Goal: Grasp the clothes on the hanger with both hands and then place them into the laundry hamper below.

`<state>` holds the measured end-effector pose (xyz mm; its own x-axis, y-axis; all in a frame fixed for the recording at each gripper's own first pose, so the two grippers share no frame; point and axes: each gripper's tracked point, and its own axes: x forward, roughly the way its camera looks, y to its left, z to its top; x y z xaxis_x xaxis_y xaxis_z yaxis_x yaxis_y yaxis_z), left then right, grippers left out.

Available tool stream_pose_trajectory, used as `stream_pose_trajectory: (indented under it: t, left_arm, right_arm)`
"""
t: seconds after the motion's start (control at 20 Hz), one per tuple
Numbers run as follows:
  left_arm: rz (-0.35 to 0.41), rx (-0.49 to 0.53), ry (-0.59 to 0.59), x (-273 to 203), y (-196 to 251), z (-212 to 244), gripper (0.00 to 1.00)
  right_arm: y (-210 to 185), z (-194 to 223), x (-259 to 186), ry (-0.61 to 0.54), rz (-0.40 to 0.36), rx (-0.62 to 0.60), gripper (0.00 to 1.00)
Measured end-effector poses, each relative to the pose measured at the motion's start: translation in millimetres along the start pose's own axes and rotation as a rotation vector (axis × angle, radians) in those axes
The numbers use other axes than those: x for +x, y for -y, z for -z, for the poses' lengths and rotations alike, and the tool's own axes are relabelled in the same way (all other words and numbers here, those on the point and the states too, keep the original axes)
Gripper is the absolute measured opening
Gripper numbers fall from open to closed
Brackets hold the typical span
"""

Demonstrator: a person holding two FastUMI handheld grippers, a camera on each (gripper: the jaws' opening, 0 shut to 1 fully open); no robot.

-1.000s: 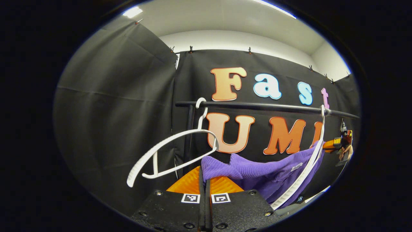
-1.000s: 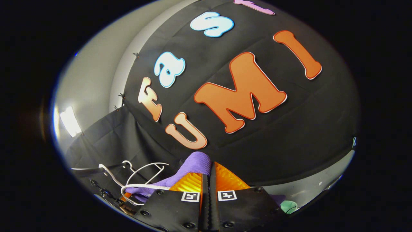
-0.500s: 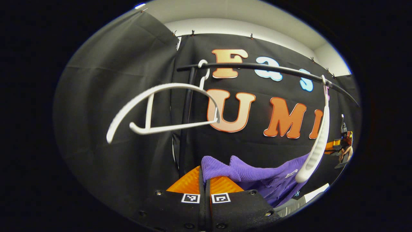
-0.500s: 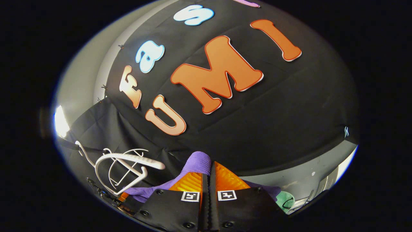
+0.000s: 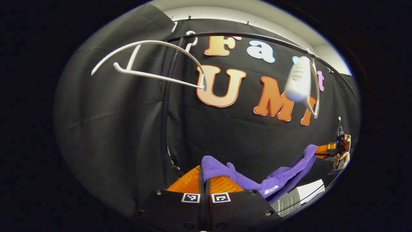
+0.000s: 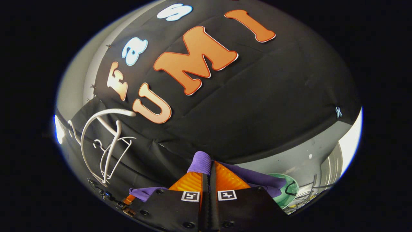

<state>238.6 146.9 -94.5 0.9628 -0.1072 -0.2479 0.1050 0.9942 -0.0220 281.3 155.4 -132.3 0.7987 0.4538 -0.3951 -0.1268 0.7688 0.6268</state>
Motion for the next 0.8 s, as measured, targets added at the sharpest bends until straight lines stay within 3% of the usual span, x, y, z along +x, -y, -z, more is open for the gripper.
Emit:
stream_pose_trajectory:
  t: [0.45,0.8]
  left_arm:
    - [0.199,0.021,-0.102,15.9,119.1,54.4,0.0]
    - [0.332,0.075,-0.201,39.4,213.7,96.3,0.0]
  right_arm:
    - [-0.5,69.9,-24.9,-0.024,0.069,-0.129,0.07]
    - [33.1,108.9,-23.9,-0.036,0.186,-0.136,0.07]
